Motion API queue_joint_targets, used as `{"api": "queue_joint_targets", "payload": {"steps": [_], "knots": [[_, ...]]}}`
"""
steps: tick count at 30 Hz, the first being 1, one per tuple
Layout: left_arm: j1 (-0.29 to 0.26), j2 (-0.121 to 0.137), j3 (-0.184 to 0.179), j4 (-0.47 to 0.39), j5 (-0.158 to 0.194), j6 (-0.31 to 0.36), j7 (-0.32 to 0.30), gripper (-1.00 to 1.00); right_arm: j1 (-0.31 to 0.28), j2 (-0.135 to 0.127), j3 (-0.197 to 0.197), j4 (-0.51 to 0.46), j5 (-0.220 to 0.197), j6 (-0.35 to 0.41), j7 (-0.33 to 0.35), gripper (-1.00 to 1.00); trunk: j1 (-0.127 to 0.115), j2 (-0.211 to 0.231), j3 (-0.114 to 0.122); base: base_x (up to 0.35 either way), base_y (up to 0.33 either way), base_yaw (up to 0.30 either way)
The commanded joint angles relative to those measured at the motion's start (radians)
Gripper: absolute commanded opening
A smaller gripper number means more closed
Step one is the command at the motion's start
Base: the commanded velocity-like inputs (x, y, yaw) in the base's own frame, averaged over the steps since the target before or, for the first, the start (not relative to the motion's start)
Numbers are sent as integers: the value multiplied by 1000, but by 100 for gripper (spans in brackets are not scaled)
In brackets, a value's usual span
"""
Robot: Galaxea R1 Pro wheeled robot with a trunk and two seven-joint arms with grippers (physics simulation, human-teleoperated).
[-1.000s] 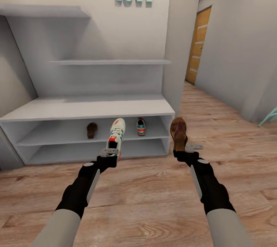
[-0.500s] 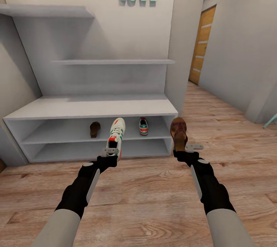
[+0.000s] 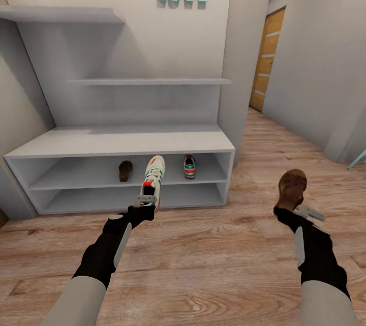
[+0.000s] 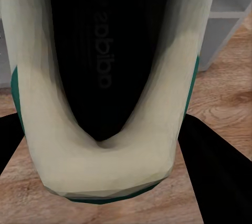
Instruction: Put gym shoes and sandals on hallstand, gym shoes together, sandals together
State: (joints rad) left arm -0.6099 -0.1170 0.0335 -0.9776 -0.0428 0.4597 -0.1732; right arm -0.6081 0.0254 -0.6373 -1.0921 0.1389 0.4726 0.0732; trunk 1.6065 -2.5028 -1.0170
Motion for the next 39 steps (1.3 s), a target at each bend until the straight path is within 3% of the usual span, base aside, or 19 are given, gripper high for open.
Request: {"api": "queue_joint_targets", "payload": {"steps": [1, 2, 3, 4, 6, 10, 16, 22, 26, 31, 39], "knots": [[-1, -1, 3, -1, -5, 5, -6, -100, -1, -19, -76, -2, -2, 6, 7, -100, 0, 0, -1, 0, 0, 0], [-1, -1, 3, -1, -5, 5, -6, -100, -1, -30, -114, -2, -2, 6, 7, -100, 0, 0, -1, 0, 0, 0], [-1, -1, 3, -1, -5, 5, -6, -100, -1, -63, -187, -2, -1, 6, 7, -100, 0, 0, -1, 0, 0, 0], [-1, -1, 3, -1, -5, 5, -6, -100, -1, -81, -216, -2, 0, 6, 7, -100, 0, 0, -1, 0, 0, 0], [-1, -1, 3, -1, -5, 5, -6, -100, -1, -156, -292, 0, -1, 6, 7, -100, 0, 0, -1, 0, 0, 0], [-1, -1, 4, -1, -6, 6, -5, -100, -1, -253, -335, 2, -2, 9, 7, -100, 0, 0, -1, 0, 0, 0], [-1, 1, 7, -2, -6, 7, -5, -100, -1, -366, -349, 7, -1, 13, 5, -100, 0, 0, -1, 0, 0, 0], [-1, 2, 8, -2, -6, 7, -4, -100, -1, -389, -348, 8, 5, 15, 5, -100, 0, 0, -1, 16, -4, 0], [-1, 2, 8, -1, -6, 7, -4, -100, -1, -390, -346, 5, 22, 15, 4, -100, 0, 0, -1, 77, -134, 0], [-1, 2, 8, 0, -5, 7, -3, -100, -1, -390, -346, 2, 75, 20, 5, -100, 0, 0, -1, 74, -195, 3], [-1, 1, 8, 17, -5, 7, -3, -100, -1, -390, -348, 1, 81, 30, 5, -100, 0, 0, -1, 8, -26, 203]]}}
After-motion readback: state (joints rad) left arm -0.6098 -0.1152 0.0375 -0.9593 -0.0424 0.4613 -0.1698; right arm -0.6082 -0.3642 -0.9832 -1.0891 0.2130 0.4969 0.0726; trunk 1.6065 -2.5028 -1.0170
